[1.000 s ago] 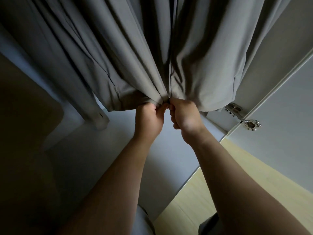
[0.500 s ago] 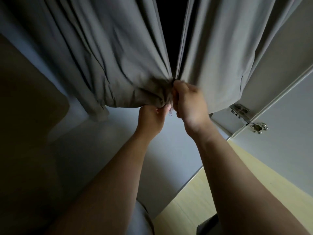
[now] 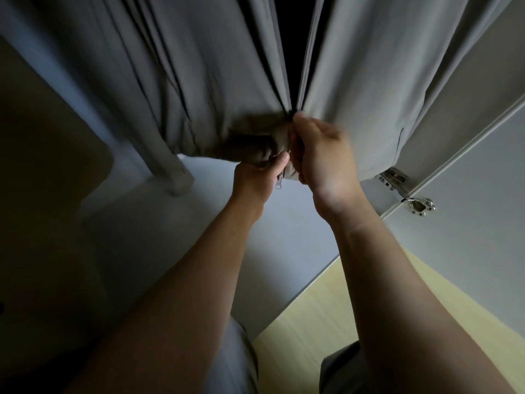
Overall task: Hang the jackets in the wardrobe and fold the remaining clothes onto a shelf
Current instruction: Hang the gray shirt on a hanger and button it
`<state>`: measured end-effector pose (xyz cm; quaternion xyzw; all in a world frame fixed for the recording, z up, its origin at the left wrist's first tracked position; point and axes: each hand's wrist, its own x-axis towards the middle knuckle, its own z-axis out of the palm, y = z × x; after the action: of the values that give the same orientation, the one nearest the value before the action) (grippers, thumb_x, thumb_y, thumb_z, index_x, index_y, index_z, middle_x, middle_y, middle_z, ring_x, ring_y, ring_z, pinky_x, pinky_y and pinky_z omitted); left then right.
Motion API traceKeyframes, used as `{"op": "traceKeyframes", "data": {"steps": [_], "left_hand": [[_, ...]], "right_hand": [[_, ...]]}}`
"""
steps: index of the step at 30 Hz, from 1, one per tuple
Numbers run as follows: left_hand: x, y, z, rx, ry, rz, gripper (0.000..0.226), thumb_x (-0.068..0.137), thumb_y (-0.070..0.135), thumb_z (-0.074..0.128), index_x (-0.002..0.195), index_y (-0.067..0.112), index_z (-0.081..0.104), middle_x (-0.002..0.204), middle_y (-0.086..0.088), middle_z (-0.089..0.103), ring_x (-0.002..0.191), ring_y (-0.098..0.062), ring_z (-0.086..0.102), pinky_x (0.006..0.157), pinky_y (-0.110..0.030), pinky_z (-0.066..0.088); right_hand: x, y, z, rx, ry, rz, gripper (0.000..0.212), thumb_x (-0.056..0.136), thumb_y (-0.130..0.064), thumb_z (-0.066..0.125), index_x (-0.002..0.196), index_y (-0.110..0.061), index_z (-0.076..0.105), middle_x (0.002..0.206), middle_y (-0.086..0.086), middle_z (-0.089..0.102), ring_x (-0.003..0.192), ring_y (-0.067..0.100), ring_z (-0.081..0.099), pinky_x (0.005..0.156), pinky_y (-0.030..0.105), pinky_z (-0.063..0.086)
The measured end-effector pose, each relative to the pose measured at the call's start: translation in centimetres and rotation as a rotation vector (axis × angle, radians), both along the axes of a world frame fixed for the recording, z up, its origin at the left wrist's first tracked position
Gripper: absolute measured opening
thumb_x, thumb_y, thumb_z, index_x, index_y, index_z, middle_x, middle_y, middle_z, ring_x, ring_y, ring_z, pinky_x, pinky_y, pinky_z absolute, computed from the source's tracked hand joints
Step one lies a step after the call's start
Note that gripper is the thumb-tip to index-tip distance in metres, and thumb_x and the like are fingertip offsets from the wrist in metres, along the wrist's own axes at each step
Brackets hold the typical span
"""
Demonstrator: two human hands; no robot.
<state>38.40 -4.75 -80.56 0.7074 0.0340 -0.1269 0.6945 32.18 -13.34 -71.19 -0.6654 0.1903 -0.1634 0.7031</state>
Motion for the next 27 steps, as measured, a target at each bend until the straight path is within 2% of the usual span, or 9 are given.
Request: {"op": "traceKeyframes", "data": {"steps": [4,7,9,11,14,16,20,25,27], "left_hand": [[-0.4,1.5,1.1,0.070,0.135,0.119,0.048,0.072,0.041,0.090,0.107,0.012,0.072,0.114,-0.003,0.074,0.111,-0.020,0.068,0.105,-0.042,0.051],[-3.0,2.5,2.7,0.328,0.091,0.350,0.079,0.066,0.052,0.090,0.120,0.005,0.057,0.119,0.000,0.052,0.115,-0.024,0.056,0.097,-0.039,0.049],[-5.1,2.7,4.4,0.458,-0.199,0.442,0.078,0.062,0.052,0.090,0.113,0.006,0.053,0.113,-0.004,0.044,0.110,-0.031,0.051,0.091,-0.040,0.049],[-5.4,2.8,6.0,0.487,-0.547,0.365,0.063,0.068,0.045,0.085,0.108,0.005,0.057,0.114,-0.010,0.050,0.104,-0.035,0.055,0.089,-0.041,0.050],[-3.9,3.0,8.1,0.491,-0.783,0.220,0.027,0.078,0.027,0.075,0.094,0.008,0.067,0.100,-0.010,0.062,0.091,-0.033,0.061,0.078,-0.042,0.051],[-2.7,2.8,8.9,0.491,-0.764,0.160,0.009,0.076,0.019,0.068,0.077,0.013,0.062,0.079,-0.003,0.062,0.077,-0.023,0.056,0.068,-0.039,0.049],[-1.7,2.4,8.5,0.398,-0.479,0.034,0.015,0.078,0.010,0.073,0.067,0.006,0.063,0.068,-0.009,0.068,0.066,-0.027,0.062,0.063,-0.037,0.052],[-1.0,2.8,10.8,0.499,-0.500,-0.048,0.039,0.080,0.044,0.066,0.053,0.020,0.053,0.049,0.004,0.052,0.056,-0.019,0.054,0.049,-0.016,0.026],[-0.6,2.9,12.2,0.534,-0.538,-0.087,0.033,0.083,0.040,0.069,0.060,0.020,0.058,0.057,0.001,0.061,0.060,-0.020,0.060,0.052,-0.021,0.031]], "right_hand": [[-1.0,0.6,0.7,0.001,0.094,0.008,0.036,0.099,-0.032,0.053,0.068,-0.014,0.051,0.052,-0.003,0.039,0.050,0.015,0.032,0.045,0.023,0.026],[-1.5,1.1,2.1,-0.041,0.164,0.044,0.033,0.095,-0.030,0.054,0.065,-0.017,0.051,0.051,-0.004,0.039,0.051,0.016,0.032,0.046,0.025,0.026],[-1.8,1.4,3.1,-0.066,0.222,0.081,0.032,0.094,-0.028,0.055,0.064,-0.016,0.052,0.052,-0.002,0.039,0.051,0.016,0.032,0.047,0.026,0.025],[-1.9,1.5,3.8,-0.082,0.275,0.084,0.034,0.093,-0.025,0.056,0.062,-0.013,0.050,0.050,-0.001,0.040,0.047,0.016,0.031,0.046,0.027,0.024],[-1.9,1.8,4.8,-0.128,0.323,0.099,0.037,0.091,-0.021,0.055,0.057,-0.015,0.044,0.044,-0.004,0.037,0.046,0.015,0.029,0.047,0.031,0.023],[-2.0,1.9,5.2,-0.125,0.355,0.111,0.033,0.089,-0.020,0.053,0.058,-0.016,0.045,0.044,-0.004,0.036,0.046,0.016,0.028,0.047,0.029,0.021],[-2.0,2.0,6.5,-0.088,0.438,0.113,0.030,0.087,-0.012,0.049,0.058,-0.015,0.046,0.046,-0.002,0.039,0.049,0.020,0.025,0.049,0.029,0.015],[-1.1,2.2,10.3,-0.019,0.201,0.071,0.030,0.086,-0.017,0.051,0.056,-0.017,0.048,0.044,-0.003,0.031,0.041,0.015,0.024,0.043,0.026,0.017],[-1.1,2.3,11.0,-0.061,0.171,0.043,0.040,0.088,-0.015,0.049,0.049,-0.021,0.046,0.044,-0.003,0.032,0.040,0.014,0.026,0.042,0.027,0.018]]}}
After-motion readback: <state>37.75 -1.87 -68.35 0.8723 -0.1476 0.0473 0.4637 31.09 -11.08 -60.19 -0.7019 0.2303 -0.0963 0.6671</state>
